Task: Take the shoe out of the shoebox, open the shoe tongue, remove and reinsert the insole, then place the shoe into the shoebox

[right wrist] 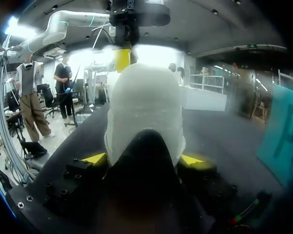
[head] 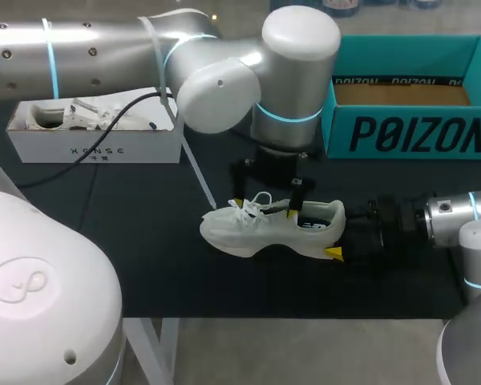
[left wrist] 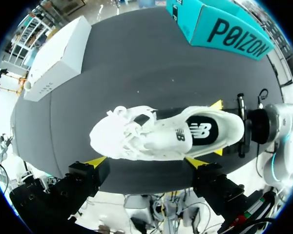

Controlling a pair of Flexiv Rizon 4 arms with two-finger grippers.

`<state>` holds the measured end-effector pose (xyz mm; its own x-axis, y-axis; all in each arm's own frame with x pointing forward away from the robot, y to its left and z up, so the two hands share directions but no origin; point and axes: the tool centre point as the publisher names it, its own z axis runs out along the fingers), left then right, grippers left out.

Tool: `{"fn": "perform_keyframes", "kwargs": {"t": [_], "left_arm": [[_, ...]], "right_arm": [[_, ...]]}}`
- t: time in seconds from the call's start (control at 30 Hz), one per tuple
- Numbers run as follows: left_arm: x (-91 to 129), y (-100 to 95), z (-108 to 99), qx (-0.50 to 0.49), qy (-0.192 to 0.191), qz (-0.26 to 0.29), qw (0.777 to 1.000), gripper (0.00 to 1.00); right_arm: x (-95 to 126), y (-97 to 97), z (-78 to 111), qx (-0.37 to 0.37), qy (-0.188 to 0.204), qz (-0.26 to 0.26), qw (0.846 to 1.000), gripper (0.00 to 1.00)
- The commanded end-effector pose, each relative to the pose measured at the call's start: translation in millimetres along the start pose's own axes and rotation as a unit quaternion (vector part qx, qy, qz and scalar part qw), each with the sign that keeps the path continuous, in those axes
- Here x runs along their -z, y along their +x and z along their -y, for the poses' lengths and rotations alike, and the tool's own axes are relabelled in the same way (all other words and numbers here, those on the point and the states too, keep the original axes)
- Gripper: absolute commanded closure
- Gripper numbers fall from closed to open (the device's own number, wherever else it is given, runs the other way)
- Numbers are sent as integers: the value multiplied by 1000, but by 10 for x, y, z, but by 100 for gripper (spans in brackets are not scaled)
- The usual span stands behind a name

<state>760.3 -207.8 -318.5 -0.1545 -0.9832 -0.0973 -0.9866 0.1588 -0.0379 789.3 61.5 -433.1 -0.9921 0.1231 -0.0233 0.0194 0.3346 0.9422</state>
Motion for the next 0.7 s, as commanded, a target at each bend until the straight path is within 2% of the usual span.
{"fn": "perform_keyframes", "kwargs": {"t": [0.03, 0.4, 0.7], "left_arm": [[-91, 101, 42, 3, -2, 12, 1000, 0], [-166, 312, 174, 26, 6, 54, 998, 0], [-280, 373, 232, 49, 11, 66, 997, 0]], "right_arm": [[-36, -7, 11, -1, 2, 1, 1000, 100], [-36, -7, 11, -1, 2, 1, 1000, 100], [-36, -7, 11, -1, 2, 1, 1000, 100]]}}
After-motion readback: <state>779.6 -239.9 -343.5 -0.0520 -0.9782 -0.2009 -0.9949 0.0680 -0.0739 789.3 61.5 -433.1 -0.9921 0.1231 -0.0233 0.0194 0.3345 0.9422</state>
